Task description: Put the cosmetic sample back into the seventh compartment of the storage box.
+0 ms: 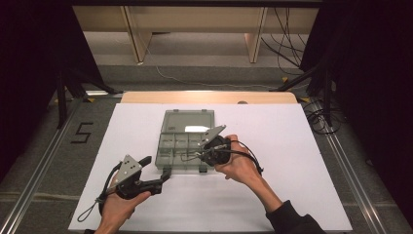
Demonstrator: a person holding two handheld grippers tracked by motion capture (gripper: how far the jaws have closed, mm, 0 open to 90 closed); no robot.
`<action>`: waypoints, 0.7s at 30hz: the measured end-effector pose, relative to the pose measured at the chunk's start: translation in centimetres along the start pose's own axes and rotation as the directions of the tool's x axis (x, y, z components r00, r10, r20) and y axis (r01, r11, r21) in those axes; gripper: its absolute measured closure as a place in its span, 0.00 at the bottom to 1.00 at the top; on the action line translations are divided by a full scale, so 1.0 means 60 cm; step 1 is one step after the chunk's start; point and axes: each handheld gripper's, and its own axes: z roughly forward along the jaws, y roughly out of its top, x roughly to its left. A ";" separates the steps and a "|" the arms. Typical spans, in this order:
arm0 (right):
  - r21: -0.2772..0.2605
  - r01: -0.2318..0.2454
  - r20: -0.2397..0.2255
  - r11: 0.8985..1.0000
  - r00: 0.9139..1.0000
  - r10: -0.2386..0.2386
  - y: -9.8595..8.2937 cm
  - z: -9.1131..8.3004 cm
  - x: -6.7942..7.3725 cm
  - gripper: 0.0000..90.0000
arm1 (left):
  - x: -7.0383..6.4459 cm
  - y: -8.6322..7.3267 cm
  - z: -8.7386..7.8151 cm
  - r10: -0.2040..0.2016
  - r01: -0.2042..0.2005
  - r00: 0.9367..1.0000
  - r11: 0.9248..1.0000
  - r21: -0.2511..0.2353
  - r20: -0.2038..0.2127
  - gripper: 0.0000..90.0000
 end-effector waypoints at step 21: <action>0.012 -0.018 -0.010 1.000 1.000 0.018 0.020 0.055 -0.013 0.90 | 0.001 -0.001 -0.001 0.002 -0.002 1.000 1.000 -0.004 0.001 0.20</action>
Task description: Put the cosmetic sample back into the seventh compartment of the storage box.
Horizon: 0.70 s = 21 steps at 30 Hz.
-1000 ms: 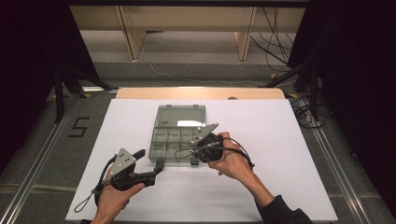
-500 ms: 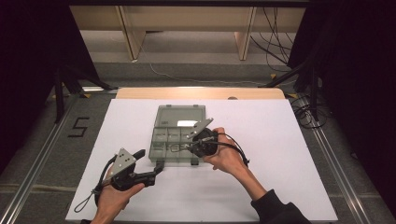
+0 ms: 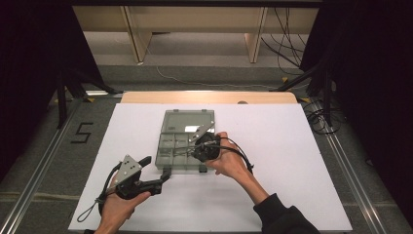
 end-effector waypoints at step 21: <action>0.050 -0.007 -0.018 0.999 1.000 0.008 0.000 0.036 -0.005 0.90 | 0.000 0.000 -0.001 -0.003 0.003 1.000 1.000 -0.001 0.002 0.20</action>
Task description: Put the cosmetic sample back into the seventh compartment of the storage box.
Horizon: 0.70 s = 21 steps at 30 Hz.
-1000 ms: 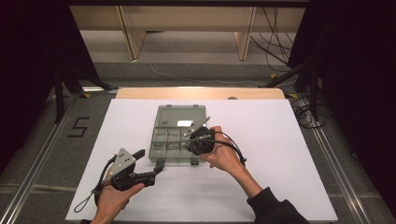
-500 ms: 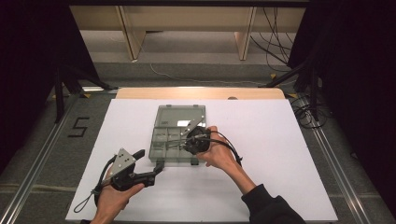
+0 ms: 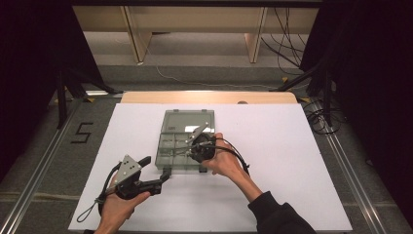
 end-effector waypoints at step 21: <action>0.004 -0.037 0.006 0.999 0.999 0.037 0.001 0.013 -0.002 0.70 | 0.001 0.000 -0.001 -0.001 0.001 1.000 1.000 0.000 -0.002 0.20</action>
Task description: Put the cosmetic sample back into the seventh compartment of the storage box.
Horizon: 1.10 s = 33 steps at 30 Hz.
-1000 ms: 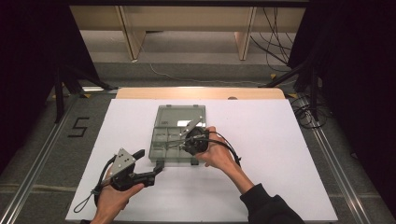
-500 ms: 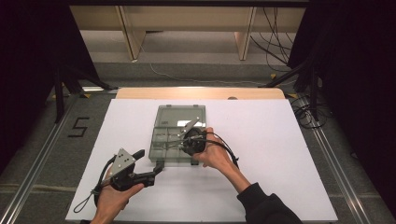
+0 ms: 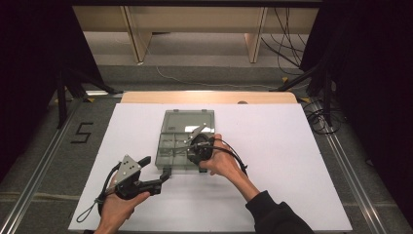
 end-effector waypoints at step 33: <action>-0.148 -0.142 0.093 0.979 0.983 0.157 -0.039 -0.055 -0.068 0.34 | 0.008 -0.002 0.001 -0.006 0.006 1.000 1.000 0.011 -0.012 0.20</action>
